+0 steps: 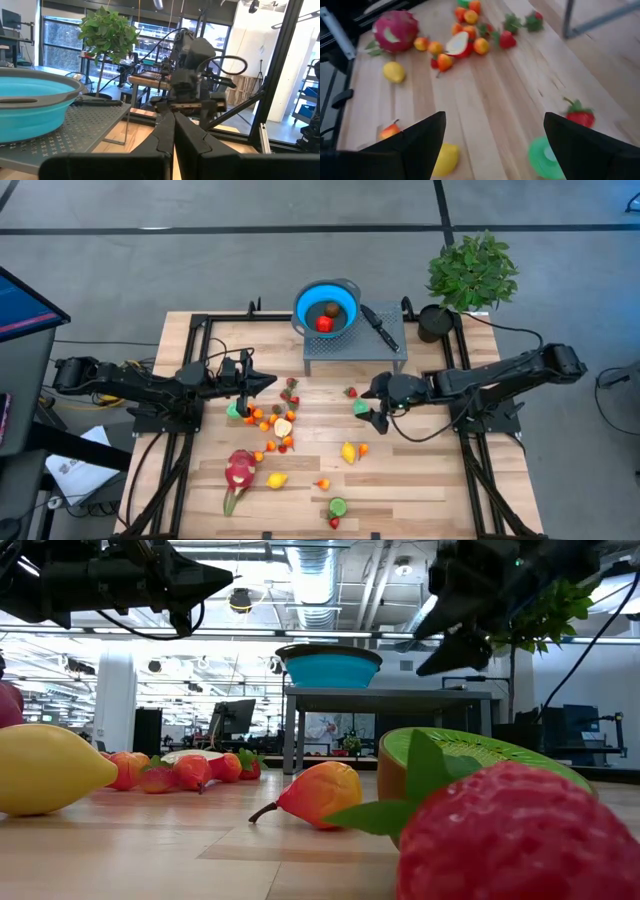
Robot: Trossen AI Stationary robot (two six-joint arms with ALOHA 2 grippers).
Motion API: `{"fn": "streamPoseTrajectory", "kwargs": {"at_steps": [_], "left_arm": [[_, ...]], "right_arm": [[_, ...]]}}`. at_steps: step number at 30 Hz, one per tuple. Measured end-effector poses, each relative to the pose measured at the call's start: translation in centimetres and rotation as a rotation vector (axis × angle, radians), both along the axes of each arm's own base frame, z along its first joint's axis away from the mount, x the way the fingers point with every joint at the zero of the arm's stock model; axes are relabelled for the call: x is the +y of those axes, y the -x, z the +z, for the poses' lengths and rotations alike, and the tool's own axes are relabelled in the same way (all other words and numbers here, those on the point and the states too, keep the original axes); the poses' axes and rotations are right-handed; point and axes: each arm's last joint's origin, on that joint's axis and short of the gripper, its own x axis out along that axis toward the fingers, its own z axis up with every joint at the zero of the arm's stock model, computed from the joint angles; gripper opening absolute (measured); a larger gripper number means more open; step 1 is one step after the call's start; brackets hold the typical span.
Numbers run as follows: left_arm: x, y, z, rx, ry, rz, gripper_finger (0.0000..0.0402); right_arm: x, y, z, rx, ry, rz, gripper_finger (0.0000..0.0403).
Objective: Pick & Place Fruit
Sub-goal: Put the right green pear into the strainer bowl
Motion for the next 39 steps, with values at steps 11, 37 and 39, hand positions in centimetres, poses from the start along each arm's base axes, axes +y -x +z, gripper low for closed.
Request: {"fn": "streamPoseTrajectory", "kwargs": {"at_steps": [11,37,39], "left_arm": [[0.0,0.0,0.0,0.0,0.0,0.001,0.0001],[0.0,0.0,0.0,0.0,0.001,0.004,0.0001],[0.0,0.0,0.0,0.0,0.001,0.003,0.0001]], "right_arm": [[0.4,-0.4,0.5,-0.007,0.065,0.055,0.033],[0.6,-2.8,-6.5,0.301,0.139,0.138,0.033],[0.3,-2.6,-6.7,0.339,0.141,0.129,0.033]]}}
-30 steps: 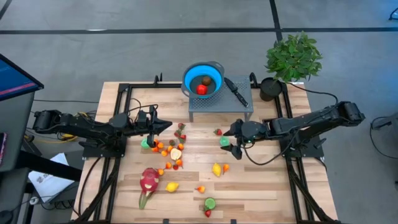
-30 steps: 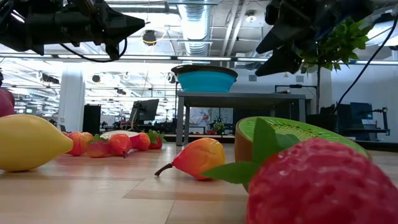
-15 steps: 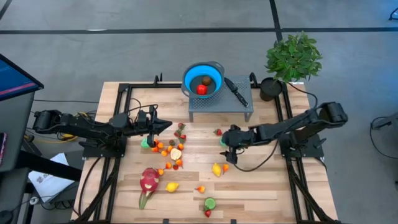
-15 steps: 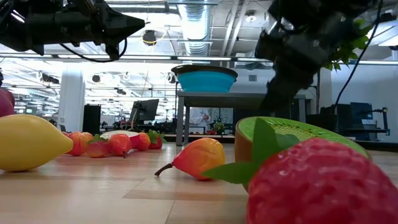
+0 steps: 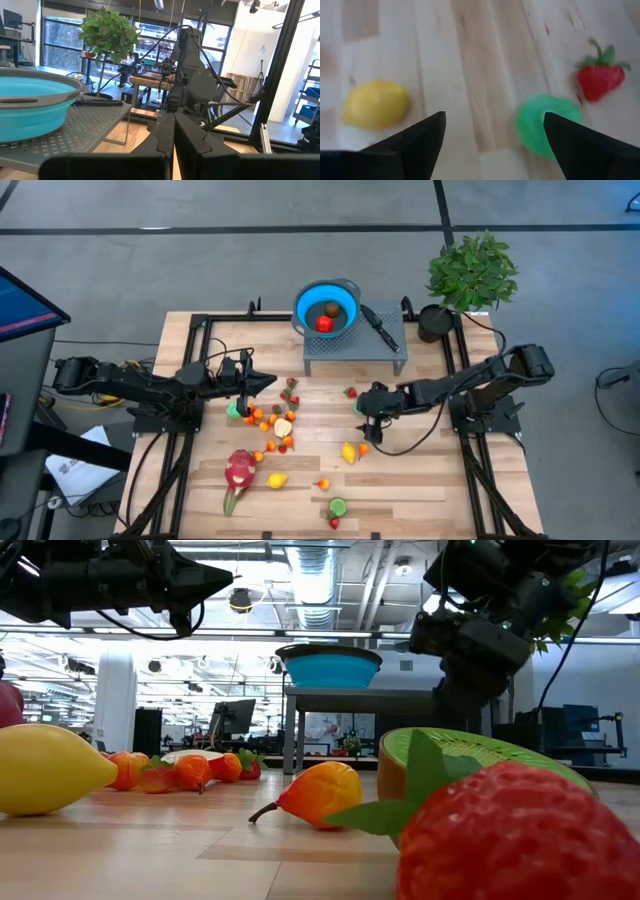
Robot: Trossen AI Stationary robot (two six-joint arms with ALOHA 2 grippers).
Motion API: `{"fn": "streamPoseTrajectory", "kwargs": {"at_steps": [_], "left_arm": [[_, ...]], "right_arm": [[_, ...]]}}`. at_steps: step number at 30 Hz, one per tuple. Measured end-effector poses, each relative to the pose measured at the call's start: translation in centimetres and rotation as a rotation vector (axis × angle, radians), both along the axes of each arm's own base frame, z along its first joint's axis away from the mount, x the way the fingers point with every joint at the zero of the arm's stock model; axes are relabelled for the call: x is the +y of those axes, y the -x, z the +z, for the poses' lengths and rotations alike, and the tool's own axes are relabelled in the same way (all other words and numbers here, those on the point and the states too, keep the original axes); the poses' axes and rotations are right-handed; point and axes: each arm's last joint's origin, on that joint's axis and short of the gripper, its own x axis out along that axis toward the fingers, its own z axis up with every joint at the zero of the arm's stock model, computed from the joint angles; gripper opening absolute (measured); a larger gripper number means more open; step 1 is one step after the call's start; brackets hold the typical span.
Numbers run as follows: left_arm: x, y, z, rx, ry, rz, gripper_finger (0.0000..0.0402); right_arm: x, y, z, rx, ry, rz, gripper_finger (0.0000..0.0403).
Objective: Pick & Place Fruit
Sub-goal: Put the right green pear into the strainer bowl
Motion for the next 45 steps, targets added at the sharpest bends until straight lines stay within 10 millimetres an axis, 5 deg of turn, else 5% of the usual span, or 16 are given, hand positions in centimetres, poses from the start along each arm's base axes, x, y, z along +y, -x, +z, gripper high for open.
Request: {"fn": "streamPoseTrajectory", "kwargs": {"at_steps": [23,45], "left_arm": [[0.0,0.0,-0.1,0.005,0.0,-0.003,0.0001],[0.0,0.0,-0.1,0.005,0.0,0.001,0.0001]], "right_arm": [[-1.5,-0.9,-3.4,0.105,0.069,-0.016,0.033],[-1.4,-1.5,-3.0,0.029,0.059,-0.017,0.0302]]}}
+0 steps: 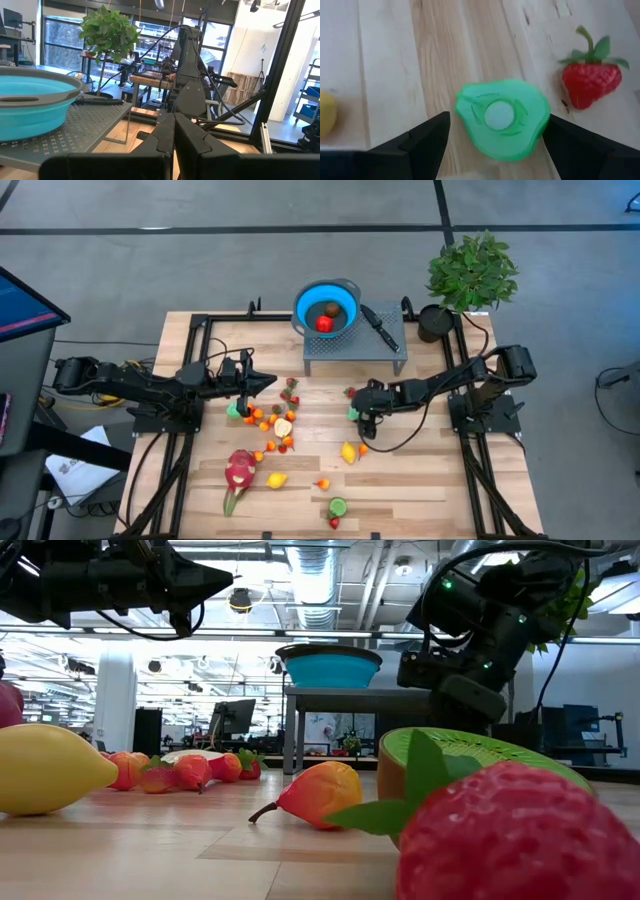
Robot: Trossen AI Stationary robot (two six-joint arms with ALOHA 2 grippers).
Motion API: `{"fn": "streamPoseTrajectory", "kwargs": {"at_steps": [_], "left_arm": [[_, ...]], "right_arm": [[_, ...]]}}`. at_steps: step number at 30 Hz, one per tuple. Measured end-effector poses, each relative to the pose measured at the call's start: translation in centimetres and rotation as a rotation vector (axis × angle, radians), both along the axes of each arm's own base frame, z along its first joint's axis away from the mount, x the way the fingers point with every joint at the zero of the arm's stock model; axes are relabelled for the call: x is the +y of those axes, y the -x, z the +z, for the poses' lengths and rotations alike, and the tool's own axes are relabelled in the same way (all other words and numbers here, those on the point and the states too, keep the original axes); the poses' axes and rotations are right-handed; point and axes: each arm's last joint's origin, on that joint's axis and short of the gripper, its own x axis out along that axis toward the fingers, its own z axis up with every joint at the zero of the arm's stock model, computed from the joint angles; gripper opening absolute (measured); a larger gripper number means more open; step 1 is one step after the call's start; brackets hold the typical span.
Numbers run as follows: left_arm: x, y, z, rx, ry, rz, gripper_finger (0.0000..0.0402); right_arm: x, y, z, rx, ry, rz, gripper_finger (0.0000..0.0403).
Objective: Pick & Place Fruit
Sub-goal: Put the right green pear into the strainer bowl
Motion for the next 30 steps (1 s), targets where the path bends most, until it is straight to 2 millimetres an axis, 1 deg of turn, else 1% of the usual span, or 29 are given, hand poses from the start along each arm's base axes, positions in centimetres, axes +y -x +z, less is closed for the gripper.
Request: {"fn": "streamPoseTrajectory", "kwargs": {"at_steps": [8,30], "left_arm": [[0.0,0.0,0.0,0.0,0.0,0.0,0.0001],[-0.01,0.0,-0.01,0.001,-0.001,-0.005,0.0001]], "right_arm": [[0.02,-0.29,0.19,-0.036,-0.003,0.001,0.0302],[0.02,-0.31,0.21,-0.04,-0.009,-0.007,0.0301]]}}
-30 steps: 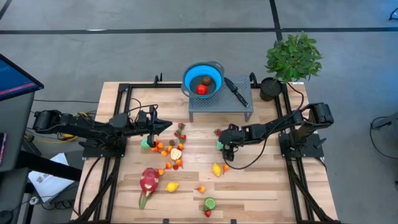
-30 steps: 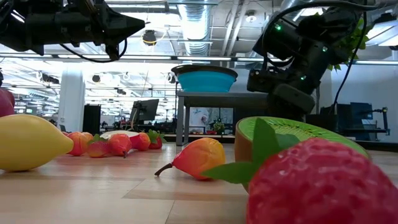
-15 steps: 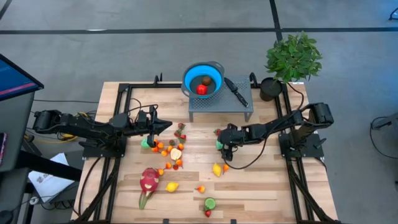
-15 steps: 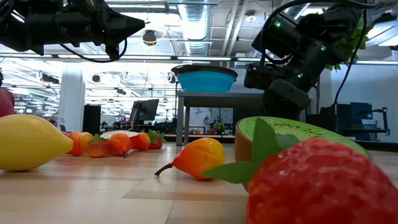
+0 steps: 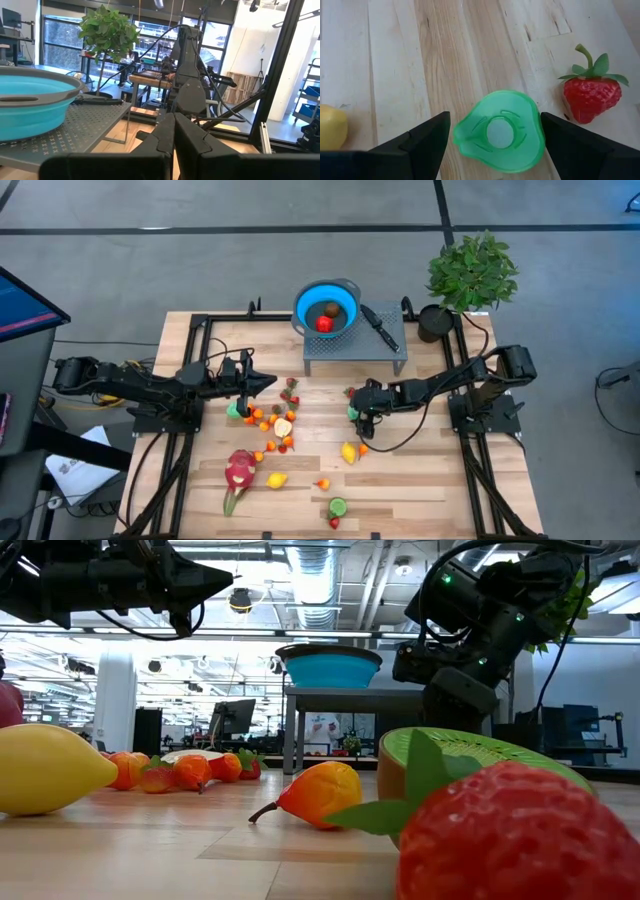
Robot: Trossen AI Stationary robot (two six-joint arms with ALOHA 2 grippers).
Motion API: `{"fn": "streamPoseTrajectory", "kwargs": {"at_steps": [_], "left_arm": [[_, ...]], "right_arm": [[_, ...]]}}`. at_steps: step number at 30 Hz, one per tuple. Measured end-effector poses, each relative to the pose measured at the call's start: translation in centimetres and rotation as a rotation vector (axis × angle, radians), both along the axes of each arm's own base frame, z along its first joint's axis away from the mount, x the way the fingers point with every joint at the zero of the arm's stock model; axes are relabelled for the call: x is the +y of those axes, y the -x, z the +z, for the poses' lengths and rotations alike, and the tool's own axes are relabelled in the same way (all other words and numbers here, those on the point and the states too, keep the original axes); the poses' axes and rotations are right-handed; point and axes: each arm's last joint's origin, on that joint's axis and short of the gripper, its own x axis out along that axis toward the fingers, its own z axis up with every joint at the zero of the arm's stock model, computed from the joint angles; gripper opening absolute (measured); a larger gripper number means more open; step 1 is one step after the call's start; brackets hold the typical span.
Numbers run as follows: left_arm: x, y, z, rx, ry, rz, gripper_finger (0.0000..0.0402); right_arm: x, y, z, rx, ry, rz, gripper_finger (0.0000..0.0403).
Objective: Pick & Place Fruit
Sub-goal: Put the right green pear into the strainer bowl
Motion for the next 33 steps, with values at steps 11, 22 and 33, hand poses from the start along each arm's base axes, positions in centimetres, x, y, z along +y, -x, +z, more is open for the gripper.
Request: {"fn": "streamPoseTrajectory", "kwargs": {"at_steps": [11,22,33], "left_arm": [[0.0,0.0,0.0,0.0,0.0,0.001,0.0001],[0.02,0.0,0.0,0.0,0.001,0.005,0.0001],[0.01,0.0,0.0,0.0,0.001,0.004,0.0001]], "right_arm": [[0.0,0.0,0.0,0.0,0.0,0.0,0.0271],[0.0,-0.07,0.06,-0.007,0.0,-0.001,0.0164],[0.01,-0.16,0.23,-0.018,-0.003,-0.002,0.0069]]}}
